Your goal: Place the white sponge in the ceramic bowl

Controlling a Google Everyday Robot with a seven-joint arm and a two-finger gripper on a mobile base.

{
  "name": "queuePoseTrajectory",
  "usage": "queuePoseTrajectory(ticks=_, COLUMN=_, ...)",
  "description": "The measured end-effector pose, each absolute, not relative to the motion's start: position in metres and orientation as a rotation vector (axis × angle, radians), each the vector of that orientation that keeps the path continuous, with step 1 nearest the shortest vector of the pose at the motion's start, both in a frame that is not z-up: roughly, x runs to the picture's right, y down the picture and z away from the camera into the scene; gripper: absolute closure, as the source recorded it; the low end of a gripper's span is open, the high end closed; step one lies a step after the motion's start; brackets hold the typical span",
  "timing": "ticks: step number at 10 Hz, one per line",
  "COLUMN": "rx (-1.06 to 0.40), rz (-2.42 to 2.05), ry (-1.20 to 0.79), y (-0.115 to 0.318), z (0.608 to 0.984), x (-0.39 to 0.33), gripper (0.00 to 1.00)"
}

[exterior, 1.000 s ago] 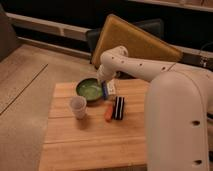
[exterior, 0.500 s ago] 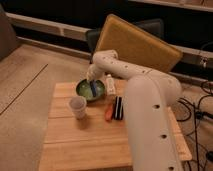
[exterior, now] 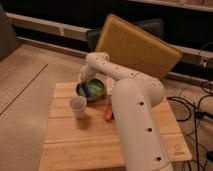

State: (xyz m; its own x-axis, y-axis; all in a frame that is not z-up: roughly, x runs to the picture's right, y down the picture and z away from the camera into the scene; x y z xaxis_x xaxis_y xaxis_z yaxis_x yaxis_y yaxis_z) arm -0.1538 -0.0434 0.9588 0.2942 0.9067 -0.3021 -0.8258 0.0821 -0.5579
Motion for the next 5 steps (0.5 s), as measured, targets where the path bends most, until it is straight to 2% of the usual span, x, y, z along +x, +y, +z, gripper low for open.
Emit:
queuePoseTrajectory(ticks=1, rx=-0.729, rz=1.298, ry=-0.135, y=-0.0432, z=0.9587, x=-0.155, gripper=0.63)
queuePoseTrajectory(ticks=4, rx=-0.73, rz=1.298, ry=-0.134, y=-0.0428, z=0.9586, x=-0.1556, gripper=0.32)
queuePoseTrajectory(ticks=5, rx=-0.73, rz=1.298, ry=-0.134, y=-0.0428, z=0.9586, x=-0.1555, gripper=0.25)
